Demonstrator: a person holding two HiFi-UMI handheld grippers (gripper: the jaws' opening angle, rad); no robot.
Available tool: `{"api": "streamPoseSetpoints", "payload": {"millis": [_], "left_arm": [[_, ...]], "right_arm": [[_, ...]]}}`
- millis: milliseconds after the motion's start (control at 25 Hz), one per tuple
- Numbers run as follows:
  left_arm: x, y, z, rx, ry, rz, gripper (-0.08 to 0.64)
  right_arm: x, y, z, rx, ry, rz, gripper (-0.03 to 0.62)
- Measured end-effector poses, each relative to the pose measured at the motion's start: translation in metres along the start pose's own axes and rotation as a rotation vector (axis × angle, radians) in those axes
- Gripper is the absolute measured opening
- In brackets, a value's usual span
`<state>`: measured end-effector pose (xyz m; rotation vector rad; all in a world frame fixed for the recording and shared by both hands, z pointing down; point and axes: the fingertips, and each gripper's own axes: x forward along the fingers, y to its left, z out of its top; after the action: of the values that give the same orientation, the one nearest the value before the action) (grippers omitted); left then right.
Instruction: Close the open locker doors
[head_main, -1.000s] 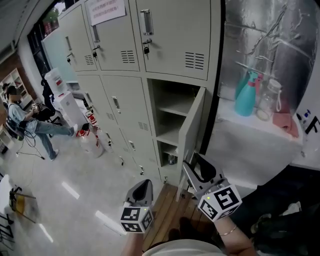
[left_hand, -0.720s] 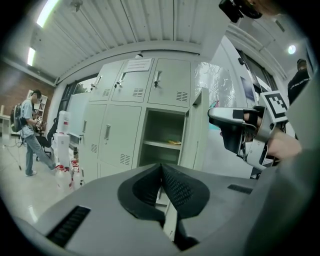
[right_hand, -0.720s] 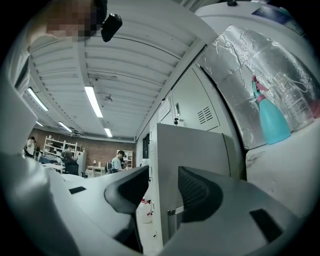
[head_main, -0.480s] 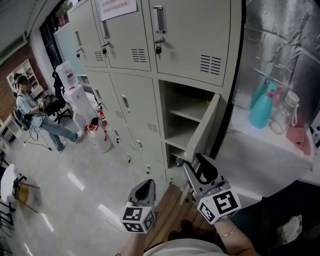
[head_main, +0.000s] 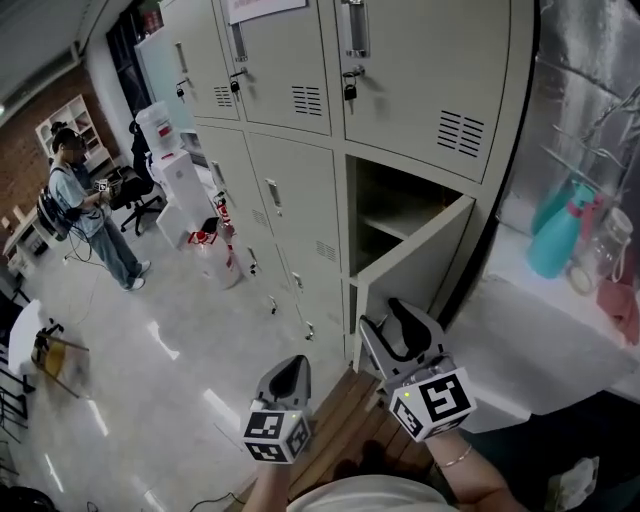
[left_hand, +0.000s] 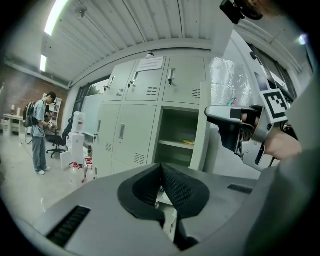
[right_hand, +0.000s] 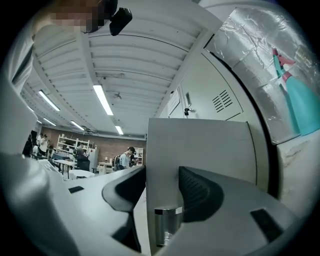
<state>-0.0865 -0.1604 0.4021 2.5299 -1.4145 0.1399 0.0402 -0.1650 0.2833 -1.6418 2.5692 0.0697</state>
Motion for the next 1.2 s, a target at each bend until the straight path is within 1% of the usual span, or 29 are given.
{"api": "streamPoseSetpoints", "payload": {"millis": [160,200,560,920,1200], "left_arm": [[0.002,0.011,0.000,-0.010,-0.004,0.043,0.018],[0.002,0.013,0.000,-0.012,-0.004,0.052,0.018],[0.007,0.028,0.004,-0.018,-0.011,0.131,0.018],[0.011,0.034,0.004,-0.030,-0.015,0.185,0.018],[0.017,0.033,0.004,-0.036,-0.012,0.202,0.018]], "right_arm": [[0.022,-0.001,-0.005,-0.006,0.015,0.036,0.201],[0.027,-0.003,-0.007,-0.005,0.021,0.040,0.181],[0.069,-0.025,-0.022,0.037,0.048,0.052,0.179],[0.103,-0.054,-0.033,0.017,0.089,0.030,0.179],[0.122,-0.082,-0.040,0.002,0.113,-0.012,0.179]]}}
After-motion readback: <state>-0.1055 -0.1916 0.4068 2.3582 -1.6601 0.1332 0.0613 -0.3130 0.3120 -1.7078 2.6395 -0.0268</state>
